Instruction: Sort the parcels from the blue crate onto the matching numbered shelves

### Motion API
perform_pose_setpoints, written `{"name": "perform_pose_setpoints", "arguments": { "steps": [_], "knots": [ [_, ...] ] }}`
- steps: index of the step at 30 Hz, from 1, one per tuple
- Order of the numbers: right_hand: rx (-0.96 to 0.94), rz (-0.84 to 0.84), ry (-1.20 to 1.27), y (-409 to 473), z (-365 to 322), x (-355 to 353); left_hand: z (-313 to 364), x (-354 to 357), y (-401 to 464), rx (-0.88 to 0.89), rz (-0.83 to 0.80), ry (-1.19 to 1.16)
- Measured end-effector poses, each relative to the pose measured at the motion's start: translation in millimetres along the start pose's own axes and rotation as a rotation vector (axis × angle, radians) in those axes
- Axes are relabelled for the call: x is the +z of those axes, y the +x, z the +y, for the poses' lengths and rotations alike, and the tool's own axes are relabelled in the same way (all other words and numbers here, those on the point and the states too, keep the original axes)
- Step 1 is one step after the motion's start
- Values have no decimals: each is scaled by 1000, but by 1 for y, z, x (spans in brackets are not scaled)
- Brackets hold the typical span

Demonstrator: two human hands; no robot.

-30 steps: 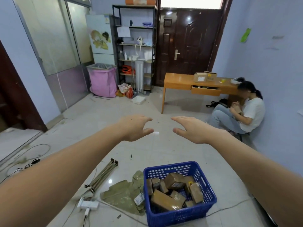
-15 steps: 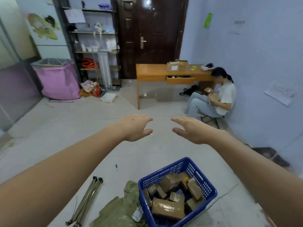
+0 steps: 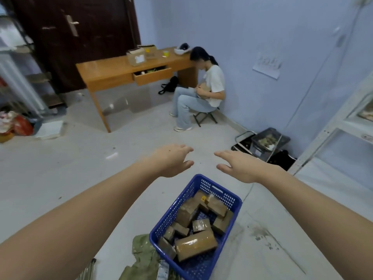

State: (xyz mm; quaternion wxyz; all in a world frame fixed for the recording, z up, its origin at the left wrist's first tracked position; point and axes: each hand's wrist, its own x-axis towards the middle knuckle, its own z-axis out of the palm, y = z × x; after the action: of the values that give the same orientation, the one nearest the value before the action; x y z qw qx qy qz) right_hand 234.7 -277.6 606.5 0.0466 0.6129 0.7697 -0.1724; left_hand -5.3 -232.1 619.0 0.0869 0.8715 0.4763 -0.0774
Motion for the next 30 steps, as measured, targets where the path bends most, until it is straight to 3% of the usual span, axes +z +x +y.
{"name": "perform_pose_setpoints", "arguments": {
  "steps": [11,19,24,30],
  "knots": [
    [268,-48,153,36,73,43,-5,44,145,275,-132,-1],
    [495,-85,300,86,100,126,-29,123,236,432,-269,14],
    [569,-112,426,137,98,203,-64,205,287,479,-357,42],
    [571,-145,554,212,124,346,-94,367,346,449,-438,46]
  ]
}}
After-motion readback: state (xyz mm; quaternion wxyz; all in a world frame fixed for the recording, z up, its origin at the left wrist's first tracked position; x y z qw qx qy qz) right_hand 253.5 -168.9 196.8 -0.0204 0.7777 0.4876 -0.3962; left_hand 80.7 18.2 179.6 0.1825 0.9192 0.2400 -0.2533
